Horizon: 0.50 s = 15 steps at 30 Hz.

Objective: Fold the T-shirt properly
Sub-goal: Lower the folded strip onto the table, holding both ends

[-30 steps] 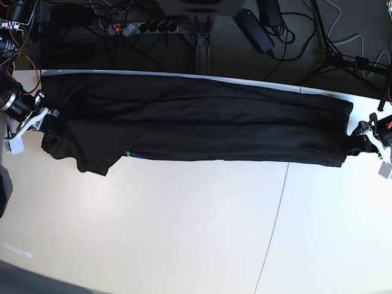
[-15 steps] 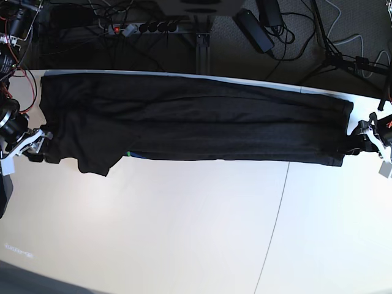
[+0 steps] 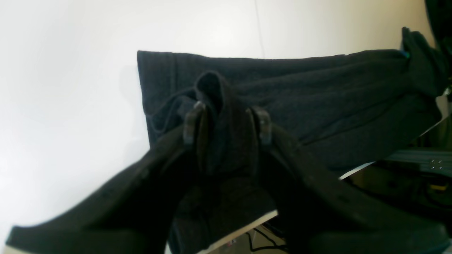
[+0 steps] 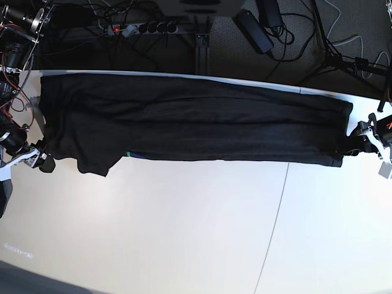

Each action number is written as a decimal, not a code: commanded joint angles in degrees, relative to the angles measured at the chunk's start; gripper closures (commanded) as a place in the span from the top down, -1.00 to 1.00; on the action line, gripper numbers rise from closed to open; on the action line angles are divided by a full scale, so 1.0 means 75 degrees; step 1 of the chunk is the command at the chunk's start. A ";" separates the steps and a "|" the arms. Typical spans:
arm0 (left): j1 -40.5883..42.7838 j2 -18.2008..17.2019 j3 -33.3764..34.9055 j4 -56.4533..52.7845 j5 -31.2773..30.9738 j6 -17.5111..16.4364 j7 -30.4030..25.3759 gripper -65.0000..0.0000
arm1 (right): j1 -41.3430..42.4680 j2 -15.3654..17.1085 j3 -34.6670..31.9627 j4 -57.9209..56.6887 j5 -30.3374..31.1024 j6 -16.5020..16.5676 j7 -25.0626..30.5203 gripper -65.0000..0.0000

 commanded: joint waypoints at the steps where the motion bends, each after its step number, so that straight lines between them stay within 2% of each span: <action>1: -0.0108 -0.0187 -0.0073 0.0102 -0.0210 -0.0144 -0.0064 -0.33 | 0.0119 0.0169 0.0050 0.0000 0.0119 0.0603 0.0143 0.10; 11: -0.0108 -0.0187 -0.0073 0.0102 -0.0207 -0.0144 -0.0064 -0.33 | 0.0125 -0.0309 0.0050 -0.0137 0.0291 0.0615 0.0029 0.10; 15: -0.0108 -0.0187 -0.0073 0.0102 -0.0204 -0.0144 -0.0061 -0.33 | 0.0122 -0.0344 0.0050 -0.0137 0.0289 0.0615 0.0029 0.09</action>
